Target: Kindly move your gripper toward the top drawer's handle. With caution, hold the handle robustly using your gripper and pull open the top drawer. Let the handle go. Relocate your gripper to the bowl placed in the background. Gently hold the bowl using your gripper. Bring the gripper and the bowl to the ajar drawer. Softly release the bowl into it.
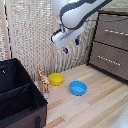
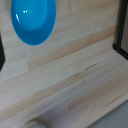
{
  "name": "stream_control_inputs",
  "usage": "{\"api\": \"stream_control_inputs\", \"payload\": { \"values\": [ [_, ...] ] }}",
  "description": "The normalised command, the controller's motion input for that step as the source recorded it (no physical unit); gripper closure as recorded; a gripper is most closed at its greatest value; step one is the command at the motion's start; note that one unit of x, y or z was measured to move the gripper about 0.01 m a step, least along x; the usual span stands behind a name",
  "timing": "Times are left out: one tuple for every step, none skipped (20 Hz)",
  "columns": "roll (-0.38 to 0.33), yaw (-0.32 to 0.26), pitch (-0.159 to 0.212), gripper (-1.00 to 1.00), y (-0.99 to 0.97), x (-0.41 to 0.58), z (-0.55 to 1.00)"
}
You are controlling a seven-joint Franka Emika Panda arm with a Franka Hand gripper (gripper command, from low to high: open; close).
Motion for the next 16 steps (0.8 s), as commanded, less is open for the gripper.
{"api": "stream_control_inputs", "payload": {
  "values": [
    [-0.296,0.171,-0.074,-1.0,0.0,0.103,0.08],
    [-0.3,0.17,-0.069,-1.0,0.0,0.094,0.07],
    [-0.314,0.159,-0.045,-1.0,0.0,0.091,0.03],
    [-0.332,0.141,-0.015,-1.0,-0.01,0.106,0.0],
    [-0.341,0.136,-0.007,-1.0,-0.02,0.111,0.0],
    [-0.349,0.132,-0.002,-1.0,-0.03,0.111,0.0],
    [-0.354,0.129,0.0,-1.0,-0.04,0.111,0.0],
    [-0.358,0.125,0.0,-1.0,-0.04,0.117,0.0],
    [-0.362,0.121,0.0,-1.0,-0.05,0.126,0.0],
    [-0.364,0.119,0.0,-1.0,-0.05,0.131,0.0],
    [-0.37,0.107,0.0,-1.0,-0.06,0.157,0.0],
    [-0.372,0.072,0.0,-1.0,-0.11,0.2,0.0],
    [-0.366,0.04,0.0,-1.0,-0.17,0.203,0.0],
    [-0.353,0.039,0.0,-1.0,-0.21,0.163,0.01],
    [-0.294,0.05,-0.027,-1.0,-0.41,0.02,0.03],
    [-0.257,0.051,-0.056,-1.0,-0.53,0.0,0.03]
  ]
}}
